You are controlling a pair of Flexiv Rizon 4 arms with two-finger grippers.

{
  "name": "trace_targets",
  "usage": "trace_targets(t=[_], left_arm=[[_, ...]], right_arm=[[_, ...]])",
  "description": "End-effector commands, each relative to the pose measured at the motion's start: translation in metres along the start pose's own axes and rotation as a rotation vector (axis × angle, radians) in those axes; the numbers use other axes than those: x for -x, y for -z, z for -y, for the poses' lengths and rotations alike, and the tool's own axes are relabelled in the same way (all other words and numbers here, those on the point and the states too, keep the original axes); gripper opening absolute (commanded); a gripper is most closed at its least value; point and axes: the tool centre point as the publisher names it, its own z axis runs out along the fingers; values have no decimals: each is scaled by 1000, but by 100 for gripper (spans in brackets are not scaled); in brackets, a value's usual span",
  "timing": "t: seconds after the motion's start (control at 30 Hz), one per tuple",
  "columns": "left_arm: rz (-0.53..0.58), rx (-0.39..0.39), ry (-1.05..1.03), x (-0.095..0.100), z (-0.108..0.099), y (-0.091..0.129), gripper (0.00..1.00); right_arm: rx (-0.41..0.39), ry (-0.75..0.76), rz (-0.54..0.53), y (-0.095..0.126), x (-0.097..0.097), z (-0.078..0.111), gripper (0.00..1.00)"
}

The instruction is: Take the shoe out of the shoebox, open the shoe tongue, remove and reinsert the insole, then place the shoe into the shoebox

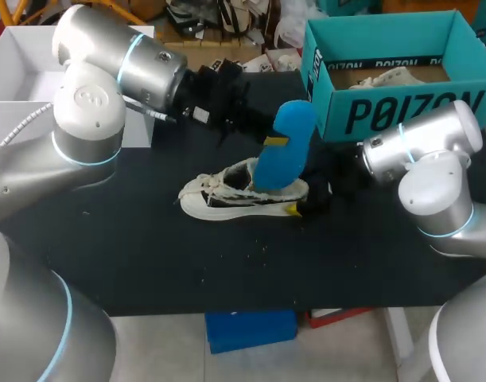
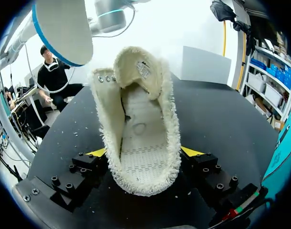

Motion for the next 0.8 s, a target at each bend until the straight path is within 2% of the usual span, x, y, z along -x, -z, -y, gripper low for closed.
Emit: trace_targets(t=[0.03, 0.1, 0.13, 0.2, 0.27, 0.3, 0.37, 0.8], left_arm=[[122, -130, 100, -32, 28, 9, 0], [144, -122, 105, -39, 42, 12, 0], [147, -170, 136, -43, 48, 13, 0], [150, -191, 160, -52, 60, 15, 0], [138, -283, 226, -61, 72, 17, 0], [146, -295, 219, -65, 78, 18, 0], [127, -393, 262, -74, 91, 21, 0], [127, -393, 262, -74, 91, 21, 0]], right_arm=[[-2, -1, 0, -2, 2, 2, 0], [-2, -1, 0, -2, 2, 2, 0], [-2, -1, 0, -2, 2, 2, 0], [-2, -1, 0, -2, 2, 2, 0], [-2, -1, 0, -2, 2, 2, 0], [-2, -1, 0, -2, 2, 2, 0], [-2, -1, 0, -2, 2, 2, 0], [-2, -1, 0, -2, 2, 2, 0]])
